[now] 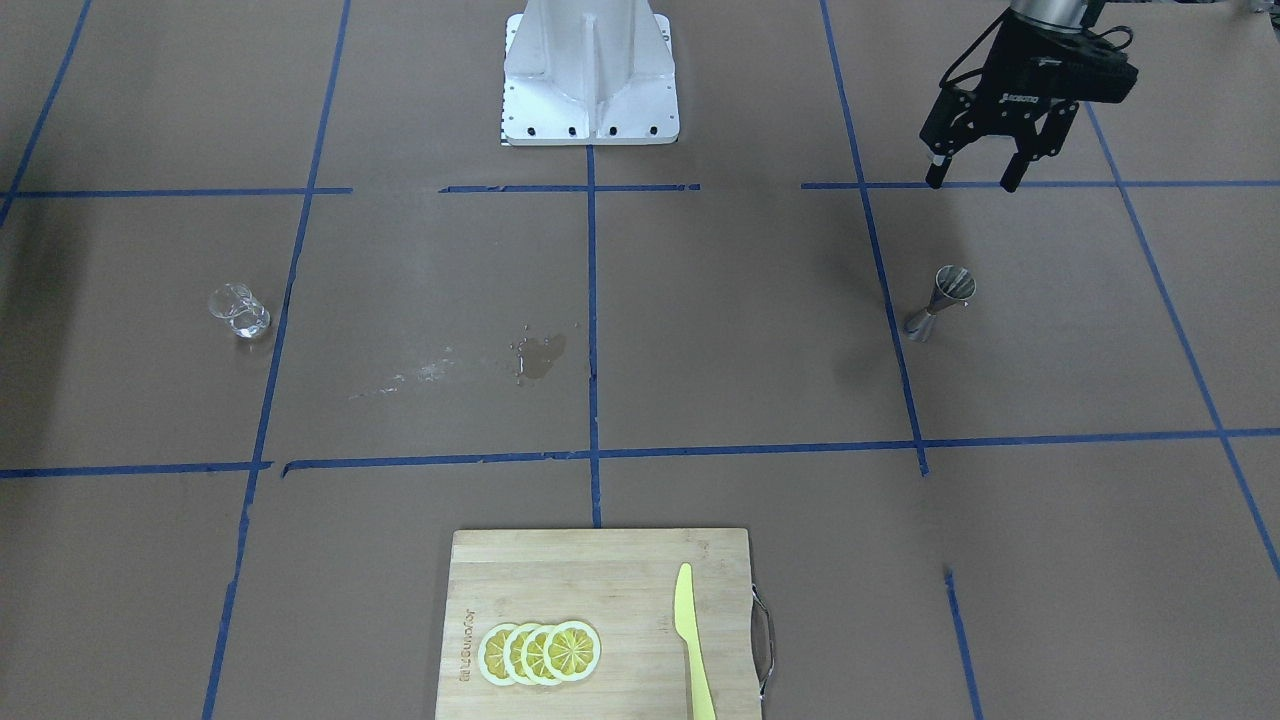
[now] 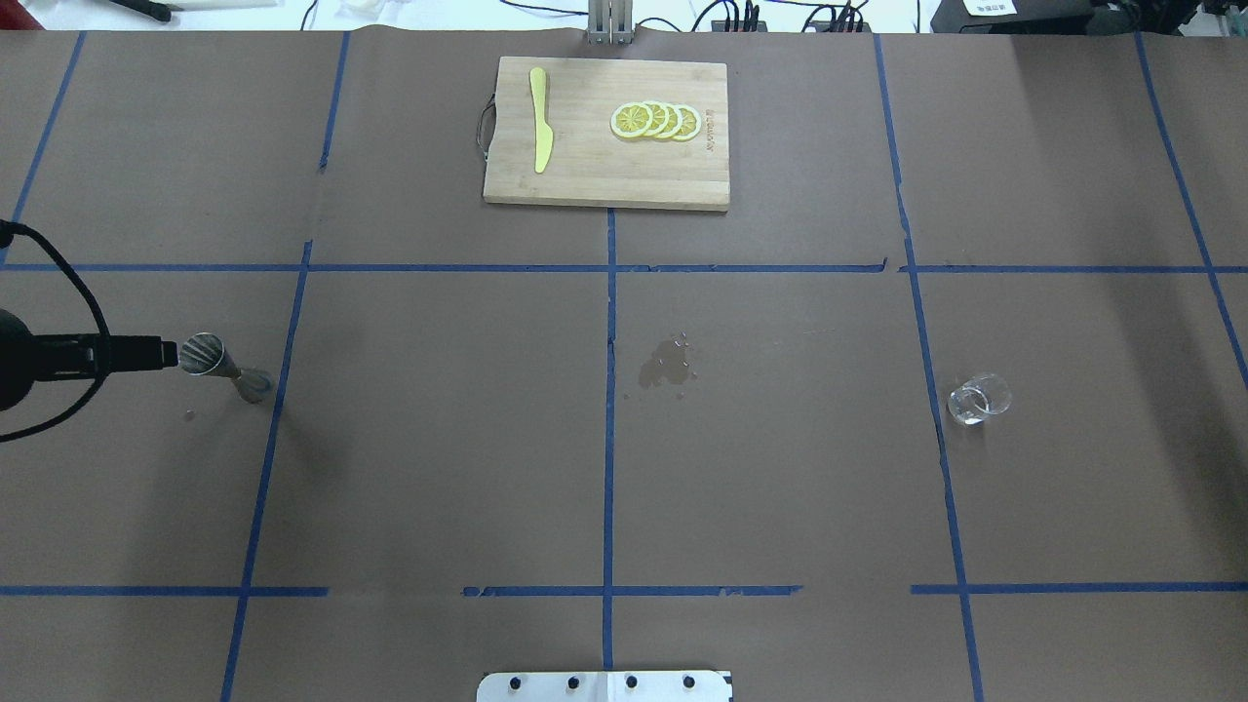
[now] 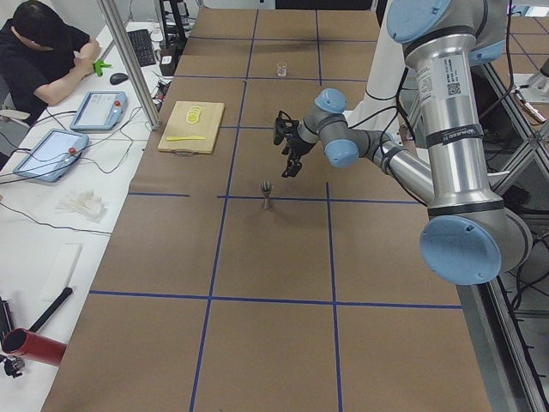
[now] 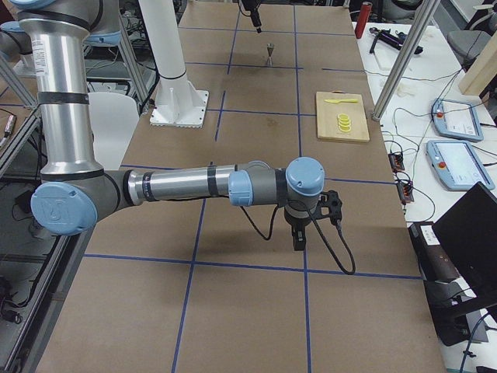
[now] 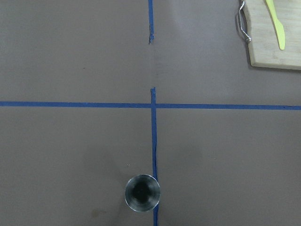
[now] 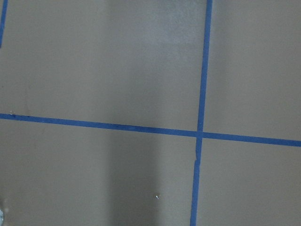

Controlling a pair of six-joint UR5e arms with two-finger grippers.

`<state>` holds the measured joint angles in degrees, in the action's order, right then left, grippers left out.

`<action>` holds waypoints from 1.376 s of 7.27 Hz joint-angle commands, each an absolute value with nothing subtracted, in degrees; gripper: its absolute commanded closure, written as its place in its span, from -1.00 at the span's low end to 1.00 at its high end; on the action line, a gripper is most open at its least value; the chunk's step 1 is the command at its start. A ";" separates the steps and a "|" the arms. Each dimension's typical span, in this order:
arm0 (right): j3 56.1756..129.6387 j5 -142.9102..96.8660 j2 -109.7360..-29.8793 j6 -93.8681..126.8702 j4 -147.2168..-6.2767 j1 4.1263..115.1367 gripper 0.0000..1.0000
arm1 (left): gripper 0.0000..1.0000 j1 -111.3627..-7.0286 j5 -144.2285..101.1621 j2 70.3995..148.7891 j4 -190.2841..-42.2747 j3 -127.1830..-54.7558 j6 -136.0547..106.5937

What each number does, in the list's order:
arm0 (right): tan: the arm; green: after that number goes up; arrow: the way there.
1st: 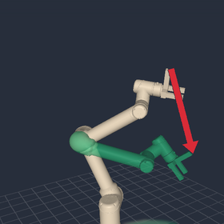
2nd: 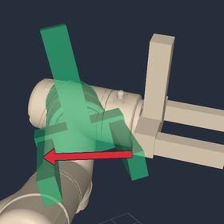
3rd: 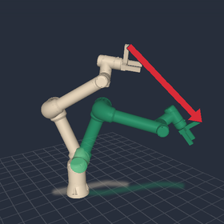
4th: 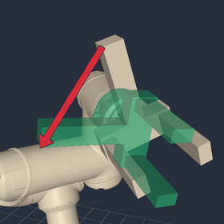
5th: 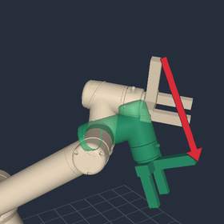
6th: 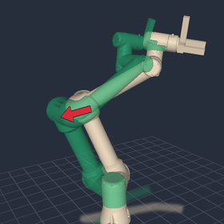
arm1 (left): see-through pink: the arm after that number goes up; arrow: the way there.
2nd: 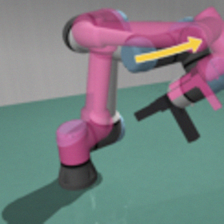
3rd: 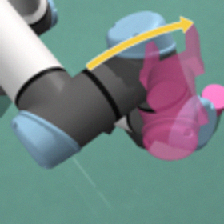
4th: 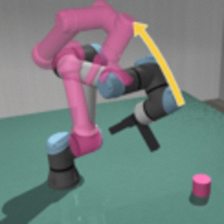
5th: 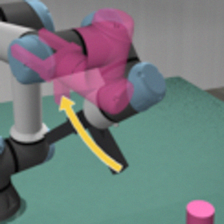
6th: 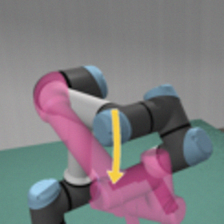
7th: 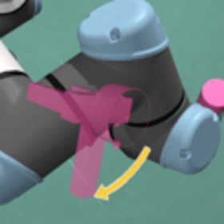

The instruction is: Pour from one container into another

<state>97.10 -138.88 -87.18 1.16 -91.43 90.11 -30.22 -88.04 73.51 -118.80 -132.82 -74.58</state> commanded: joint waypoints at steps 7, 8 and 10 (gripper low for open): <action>130.48 -123.97 -93.68 43.45 -90.19 69.30 -1.00 | -1.00 -10.81 -49.87 79.17 -116.19 -116.84 -98.93; 131.91 -121.66 -96.04 46.55 -86.26 66.39 -1.00 | -1.00 -10.81 -47.14 80.32 -116.19 -115.41 -99.23; 132.01 -115.08 -105.69 54.55 -69.68 59.71 -1.00 | -1.00 -10.81 -42.99 80.95 -116.10 -112.86 -99.32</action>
